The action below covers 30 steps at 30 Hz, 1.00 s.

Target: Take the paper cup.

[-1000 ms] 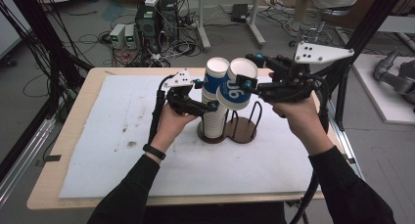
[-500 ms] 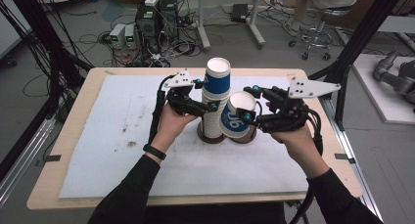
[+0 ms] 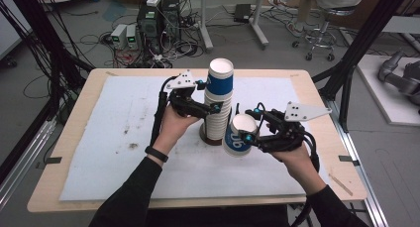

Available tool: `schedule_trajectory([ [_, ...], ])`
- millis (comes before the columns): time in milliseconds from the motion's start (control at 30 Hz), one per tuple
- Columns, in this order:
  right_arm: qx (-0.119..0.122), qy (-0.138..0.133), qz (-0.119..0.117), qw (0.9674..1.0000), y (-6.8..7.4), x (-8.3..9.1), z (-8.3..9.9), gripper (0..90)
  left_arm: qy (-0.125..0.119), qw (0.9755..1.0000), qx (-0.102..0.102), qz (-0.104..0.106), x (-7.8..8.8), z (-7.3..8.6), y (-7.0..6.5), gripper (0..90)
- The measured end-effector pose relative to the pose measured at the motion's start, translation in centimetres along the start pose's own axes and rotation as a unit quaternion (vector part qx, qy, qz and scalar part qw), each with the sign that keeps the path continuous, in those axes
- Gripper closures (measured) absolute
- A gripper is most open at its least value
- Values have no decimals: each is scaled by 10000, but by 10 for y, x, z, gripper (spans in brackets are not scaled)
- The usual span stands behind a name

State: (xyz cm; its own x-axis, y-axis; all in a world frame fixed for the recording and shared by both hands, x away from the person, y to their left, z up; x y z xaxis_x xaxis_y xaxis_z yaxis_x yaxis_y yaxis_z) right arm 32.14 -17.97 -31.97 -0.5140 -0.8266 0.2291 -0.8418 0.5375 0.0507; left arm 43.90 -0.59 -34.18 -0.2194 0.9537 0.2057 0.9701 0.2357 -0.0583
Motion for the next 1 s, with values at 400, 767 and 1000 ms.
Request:
schedule_trajectory([
  [400,-5,119,69,9999,-2,-6,23,314,-12,10000,9,-1,0,0,0,125],
  [767,-58,122,32,9999,-2,-7,23,314,-71,9999,92,24,0,-1,-1,121],
  [1000,-46,103,23,9999,-2,-8,23,314,-74,9999,111,-110,6,-4,-1,106],
])
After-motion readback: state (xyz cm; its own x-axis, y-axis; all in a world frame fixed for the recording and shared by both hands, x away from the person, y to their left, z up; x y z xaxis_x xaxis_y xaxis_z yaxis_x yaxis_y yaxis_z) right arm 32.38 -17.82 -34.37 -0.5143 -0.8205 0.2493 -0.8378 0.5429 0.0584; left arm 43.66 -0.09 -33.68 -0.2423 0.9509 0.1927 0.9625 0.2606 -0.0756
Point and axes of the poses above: each handheld gripper's, and its own axes: x roughly backward along the jaws, z roughly out of its underside, y roughly to its left, the point moved 7 cm from there along -x, roughly forward along the jaws, and after that the axes turned 11 degrees about z, right-handed, at the moved point
